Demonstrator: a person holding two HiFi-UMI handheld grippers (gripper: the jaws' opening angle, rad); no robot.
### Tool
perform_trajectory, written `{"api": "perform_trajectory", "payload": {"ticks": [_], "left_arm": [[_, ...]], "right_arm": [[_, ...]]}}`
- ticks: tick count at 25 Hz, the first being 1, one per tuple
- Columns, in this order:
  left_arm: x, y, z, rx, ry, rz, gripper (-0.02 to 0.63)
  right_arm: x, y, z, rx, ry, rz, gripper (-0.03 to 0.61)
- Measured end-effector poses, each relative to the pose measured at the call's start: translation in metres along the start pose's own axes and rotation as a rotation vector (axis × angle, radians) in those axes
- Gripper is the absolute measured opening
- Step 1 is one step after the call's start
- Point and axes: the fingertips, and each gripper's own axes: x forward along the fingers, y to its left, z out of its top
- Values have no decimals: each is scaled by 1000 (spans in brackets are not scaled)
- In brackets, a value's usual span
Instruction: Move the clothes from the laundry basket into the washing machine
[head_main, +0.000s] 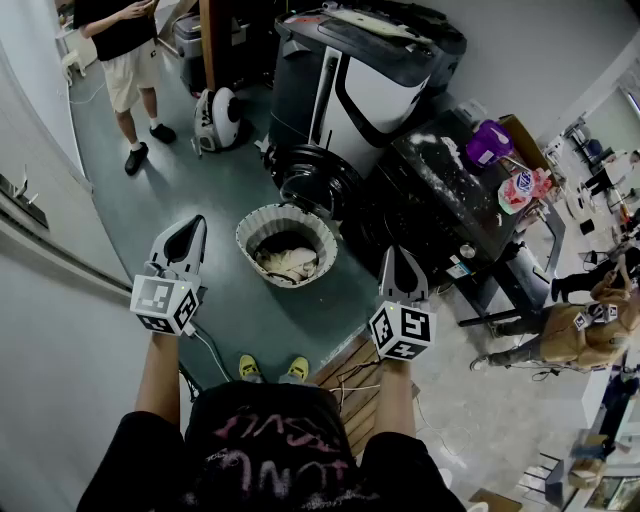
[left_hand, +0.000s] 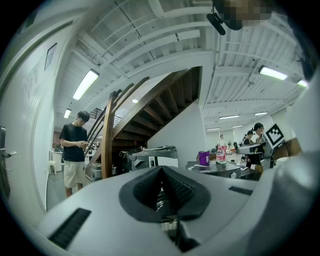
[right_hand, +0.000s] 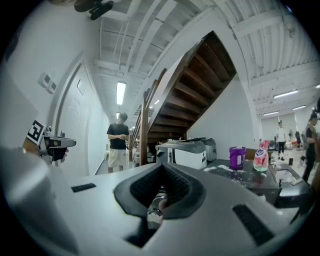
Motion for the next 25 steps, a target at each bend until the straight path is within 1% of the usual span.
{"api": "perform_trajectory", "payload": {"ticks": [3, 8, 11, 16, 20, 25], "left_arm": [[-3, -4, 7, 13, 1, -1, 8], [-5, -6, 5, 37, 16, 2, 8], [-6, -5, 4, 28, 12, 7, 8], [-4, -10, 4, 52, 19, -3, 8], [-2, -12, 4, 55, 25, 1, 8], [-1, -11, 1, 47, 35, 4, 11]], "right_arm": [[-2, 1, 2, 3, 1, 3, 0], [-4, 1, 3, 6, -6, 0, 0], [-5, 1, 4, 4, -18, -9, 0], [-6, 5, 7, 11, -42, -3, 2], [-7, 4, 4, 28, -31, -3, 3], [-6, 4, 1, 31, -22, 9, 73]]}}
